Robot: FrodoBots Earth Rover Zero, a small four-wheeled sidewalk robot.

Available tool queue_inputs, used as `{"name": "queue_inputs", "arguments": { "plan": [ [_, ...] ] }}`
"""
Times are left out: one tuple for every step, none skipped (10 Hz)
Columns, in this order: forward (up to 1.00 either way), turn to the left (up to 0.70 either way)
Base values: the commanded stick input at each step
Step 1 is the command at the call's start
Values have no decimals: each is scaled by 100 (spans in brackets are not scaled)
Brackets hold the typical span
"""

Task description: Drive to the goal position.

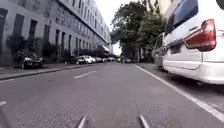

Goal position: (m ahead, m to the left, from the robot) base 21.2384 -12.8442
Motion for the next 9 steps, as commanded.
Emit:
{"name": "queue_inputs", "arguments": {
  "plan": [
    [70, 0],
    [70, 0],
    [70, 0],
    [70, 0],
    [70, 0],
    [70, 0],
    [70, 0],
    [70, 0],
    [70, 0]
  ]
}}
